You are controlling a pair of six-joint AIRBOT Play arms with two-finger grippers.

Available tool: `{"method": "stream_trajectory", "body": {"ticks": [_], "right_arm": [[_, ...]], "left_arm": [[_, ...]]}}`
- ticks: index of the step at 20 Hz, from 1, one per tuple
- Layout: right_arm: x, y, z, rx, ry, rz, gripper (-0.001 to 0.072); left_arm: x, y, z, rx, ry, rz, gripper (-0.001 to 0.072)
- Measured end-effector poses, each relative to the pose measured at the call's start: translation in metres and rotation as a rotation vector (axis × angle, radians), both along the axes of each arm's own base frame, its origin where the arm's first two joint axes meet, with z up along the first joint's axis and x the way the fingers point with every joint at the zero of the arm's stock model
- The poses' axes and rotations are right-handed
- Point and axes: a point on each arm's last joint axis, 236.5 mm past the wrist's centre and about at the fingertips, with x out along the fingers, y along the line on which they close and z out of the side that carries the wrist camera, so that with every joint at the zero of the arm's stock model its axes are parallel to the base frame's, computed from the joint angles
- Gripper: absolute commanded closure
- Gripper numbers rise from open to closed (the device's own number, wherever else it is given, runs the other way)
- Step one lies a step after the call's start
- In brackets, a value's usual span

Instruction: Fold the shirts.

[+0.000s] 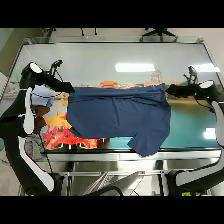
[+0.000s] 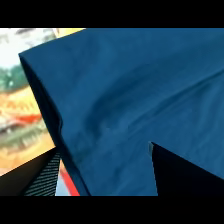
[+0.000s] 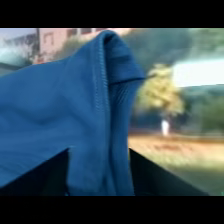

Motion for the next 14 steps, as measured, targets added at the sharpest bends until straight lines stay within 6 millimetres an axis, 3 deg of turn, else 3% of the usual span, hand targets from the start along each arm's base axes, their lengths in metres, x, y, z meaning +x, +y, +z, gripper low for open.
{"method": "stream_trajectory", "body": {"ticks": [2, 5, 9, 10, 11, 14], "right_arm": [[-0.023, -0.018, 0.018, -0.020, 0.045, -0.025, 0.0232], [-0.075, -0.033, 0.023, -0.009, 0.157, -0.056, 0.0233], [-0.141, -0.031, 0.009, 0.039, 0.281, -0.115, 0.0256], [-0.154, -0.028, 0.005, 0.051, 0.303, -0.128, 0.0371], [-0.166, -0.023, 0.002, 0.065, 0.323, -0.138, 0.0415], [-0.190, -0.013, -0.001, 0.084, 0.357, -0.151, 0.0414]], "left_arm": [[-0.021, 0.012, 0.014, -0.012, 0.068, 0.036, 0.0111], [-0.075, 0.027, 0.017, -0.035, 0.208, 0.090, 0.0111], [-0.164, 0.024, -0.016, -0.062, 0.360, 0.142, 0.0111], [-0.181, 0.021, -0.026, -0.068, 0.374, 0.151, 0.0111], [-0.195, 0.017, -0.036, -0.078, 0.377, 0.157, 0.0111], [-0.214, -0.001, -0.052, -0.146, 0.354, 0.157, 0.0111]]}}
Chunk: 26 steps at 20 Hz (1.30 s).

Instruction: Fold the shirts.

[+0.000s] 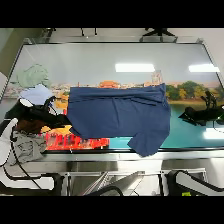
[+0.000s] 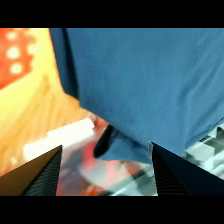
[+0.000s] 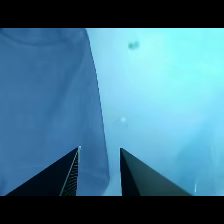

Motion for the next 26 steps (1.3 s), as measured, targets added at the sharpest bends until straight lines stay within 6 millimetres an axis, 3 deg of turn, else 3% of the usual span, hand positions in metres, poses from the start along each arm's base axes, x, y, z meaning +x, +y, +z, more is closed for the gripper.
{"method": "stream_trajectory", "body": {"ticks": [3, 5, 10, 11, 12, 13, 15, 18, 22, 26], "right_arm": [[-0.014, 0.008, 0.004, 0.008, 0.010, 0.001, 0.0415], [-0.019, 0.011, 0.009, 0.010, 0.009, 0.005, 0.0414], [-0.028, 0.017, 0.016, 0.017, 0.016, 0.023, 0.0409], [-0.032, 0.020, 0.017, 0.024, 0.025, 0.030, 0.0409], [-0.033, 0.021, 0.017, 0.027, 0.028, 0.033, 0.0406], [-0.035, 0.022, 0.017, 0.032, 0.033, 0.037, 0.0400], [-0.038, 0.024, 0.017, 0.040, 0.044, 0.042, 0.0236], [-0.055, 0.030, 0.005, 0.065, 0.117, 0.022, 0.0231], [-0.088, 0.053, -0.030, 0.135, 0.235, -0.024, 0.0230], [-0.095, 0.080, -0.060, 0.203, 0.227, -0.048, 0.0230]], "left_arm": [[-0.008, -0.017, -0.009, -0.057, -0.007, -0.013, 0.0118], [-0.013, -0.025, -0.015, -0.071, -0.003, -0.040, 0.0443], [-0.035, -0.042, -0.018, -0.114, 0.029, -0.154, 0.0472], [-0.038, -0.044, -0.018, -0.121, 0.036, -0.167, 0.0531], [-0.041, -0.044, -0.017, -0.124, 0.042, -0.178, 0.0692], [-0.044, -0.043, -0.018, -0.124, 0.049, -0.194, 0.0695], [-0.047, -0.044, -0.016, -0.132, 0.058, -0.205, 0.0695], [-0.048, -0.047, -0.014, -0.144, 0.059, -0.204, 0.0695], [-0.045, -0.049, -0.012, -0.152, 0.051, -0.198, 0.0695], [-0.035, -0.048, -0.007, -0.149, 0.027, -0.194, 0.0695]]}}
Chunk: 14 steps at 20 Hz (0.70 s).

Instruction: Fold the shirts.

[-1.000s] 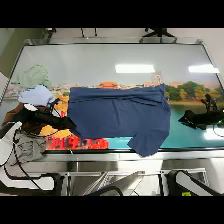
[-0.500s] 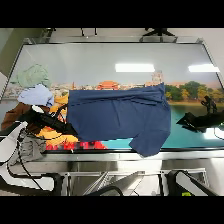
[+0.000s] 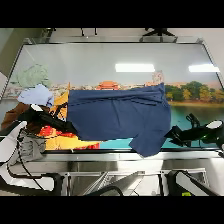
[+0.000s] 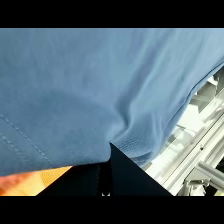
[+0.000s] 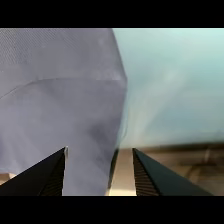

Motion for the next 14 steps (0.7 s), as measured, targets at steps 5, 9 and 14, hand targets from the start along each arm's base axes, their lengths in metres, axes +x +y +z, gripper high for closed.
{"method": "stream_trajectory", "body": {"ticks": [5, 9, 14], "right_arm": [[0.008, 0.035, -0.010, 0.123, -0.033, 0.022, 0.0333], [0.018, 0.051, -0.011, 0.139, -0.109, 0.112, 0.0689], [0.061, 0.049, 0.053, 0.168, -0.323, 0.144, 0.0690]], "left_arm": [[0.012, 0.001, 0.012, -0.003, -0.011, 0.004, 0.0695], [0.016, 0.001, 0.023, -0.012, 0.003, 0.003, 0.0695], [0.015, 0.014, 0.037, -0.006, 0.028, 0.034, 0.0695]]}}
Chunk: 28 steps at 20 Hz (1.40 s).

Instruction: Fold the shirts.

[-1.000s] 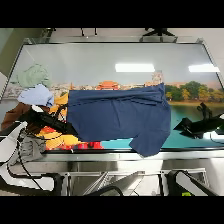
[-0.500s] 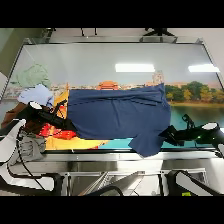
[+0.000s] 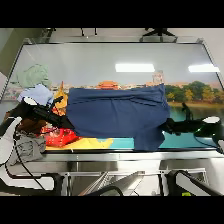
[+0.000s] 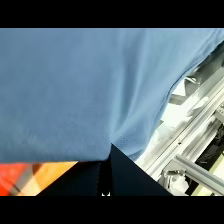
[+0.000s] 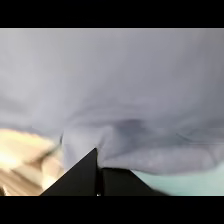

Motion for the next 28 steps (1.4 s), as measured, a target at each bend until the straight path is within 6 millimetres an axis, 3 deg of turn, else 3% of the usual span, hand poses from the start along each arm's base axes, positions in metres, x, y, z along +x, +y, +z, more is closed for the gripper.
{"method": "stream_trajectory", "body": {"ticks": [3, 8, 12, 17, 22, 23, 24, 25, 26, 28], "right_arm": [[0.019, -0.021, 0.039, -0.035, -0.119, -0.037, 0.0690], [0.044, -0.027, 0.084, -0.004, -0.271, -0.074, 0.0690], [0.083, -0.022, 0.107, 0.015, -0.391, -0.089, 0.0689], [0.148, -0.013, 0.087, -0.041, -0.446, -0.068, 0.0689], [0.202, -0.012, 0.035, -0.086, -0.430, -0.036, 0.0682], [0.208, -0.011, 0.026, -0.092, -0.426, -0.027, 0.0644], [0.213, -0.011, 0.017, -0.094, -0.421, -0.021, 0.0558], [0.218, -0.012, 0.010, -0.103, -0.421, -0.019, 0.0549], [0.220, -0.013, 0.006, -0.111, -0.423, -0.012, 0.0541], [0.224, -0.021, 0.003, -0.142, -0.436, 0.008, 0.0255]], "left_arm": [[0.002, 0.019, 0.014, 0.031, -0.024, 0.044, 0.0695], [0.004, 0.030, 0.038, 0.054, -0.078, 0.073, 0.0695], [0.034, 0.023, 0.052, 0.074, -0.150, 0.046, 0.0695], [0.101, 0.022, 0.058, 0.107, -0.233, 0.039, 0.0695], [0.156, 0.028, 0.029, 0.123, -0.246, 0.061, 0.0694], [0.164, 0.028, 0.021, 0.124, -0.246, 0.062, 0.0691], [0.172, 0.029, 0.014, 0.125, -0.239, 0.066, 0.0442], [0.178, 0.030, 0.007, 0.128, -0.228, 0.071, 0.0110], [0.182, 0.031, 0.002, 0.127, -0.214, 0.073, 0.0081], [0.190, 0.032, -0.003, 0.126, -0.197, 0.085, 0.0081]]}}
